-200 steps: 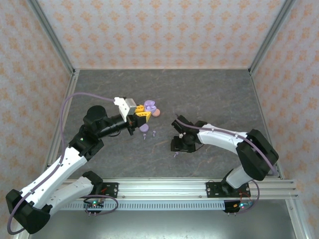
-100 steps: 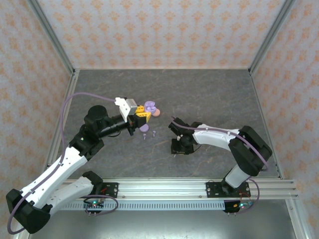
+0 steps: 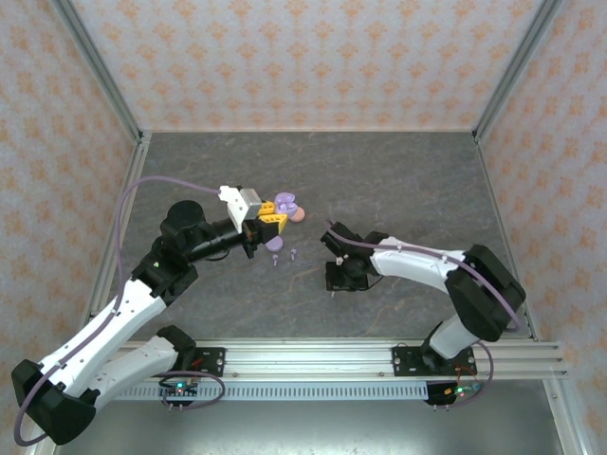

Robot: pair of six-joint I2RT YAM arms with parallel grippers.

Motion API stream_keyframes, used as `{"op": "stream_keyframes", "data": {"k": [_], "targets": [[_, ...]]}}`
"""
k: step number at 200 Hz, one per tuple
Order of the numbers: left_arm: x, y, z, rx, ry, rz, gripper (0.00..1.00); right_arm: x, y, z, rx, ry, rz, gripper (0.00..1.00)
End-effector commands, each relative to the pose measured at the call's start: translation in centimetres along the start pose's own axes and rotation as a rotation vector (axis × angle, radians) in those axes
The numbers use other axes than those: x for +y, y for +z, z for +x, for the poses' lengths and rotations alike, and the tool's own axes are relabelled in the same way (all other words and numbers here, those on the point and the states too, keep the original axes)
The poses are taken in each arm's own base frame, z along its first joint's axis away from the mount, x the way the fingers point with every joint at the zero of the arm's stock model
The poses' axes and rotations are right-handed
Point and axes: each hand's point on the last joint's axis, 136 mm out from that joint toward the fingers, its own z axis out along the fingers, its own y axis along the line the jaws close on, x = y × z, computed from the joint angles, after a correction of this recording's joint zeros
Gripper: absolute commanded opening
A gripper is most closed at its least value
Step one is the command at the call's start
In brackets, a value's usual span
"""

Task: Insert wireless bluetooth earbuds into charging case

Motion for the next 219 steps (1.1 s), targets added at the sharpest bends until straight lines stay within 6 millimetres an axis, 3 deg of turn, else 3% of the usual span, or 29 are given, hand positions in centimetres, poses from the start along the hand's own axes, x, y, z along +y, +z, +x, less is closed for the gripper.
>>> {"op": "stream_keyframes", "data": {"k": [1, 38, 63, 76, 81, 117, 161, 219], "targets": [[0.2, 0.3, 0.0, -0.015, 0.005, -0.010, 0.00, 1.6, -4.0, -2.5, -0.145, -0.060, -0.031, 0.22], [0.2, 0.7, 0.0, -0.021, -0.005, 0.004, 0.00, 3.6, -11.1, -4.9, -0.345, -0.121, -0.094, 0.22], [0.2, 1.0, 0.1, -0.023, -0.006, 0.008, 0.00, 5.3, -16.6, -5.9, -0.464, -0.163, -0.166, 0.22], [0.2, 1.1, 0.2, -0.026, -0.009, 0.013, 0.00, 6.0, -18.4, -6.4, -0.500, -0.179, -0.185, 0.22], [0.2, 1.2, 0.2, -0.029, -0.009, 0.015, 0.00, 6.3, -20.0, -6.3, -0.537, -0.186, -0.213, 0.22], [0.2, 1.6, 0.4, -0.022, -0.013, 0.028, 0.00, 8.8, -25.5, -7.3, -0.665, -0.212, -0.322, 0.21], [0.3, 2.0, 0.8, -0.016, -0.018, 0.031, 0.00, 11.1, -28.9, -8.5, -0.770, -0.245, -0.407, 0.21], [0.3, 2.1, 0.8, -0.018, -0.026, 0.038, 0.00, 13.9, -30.3, -8.8, -0.799, -0.303, -0.487, 0.21]]}}
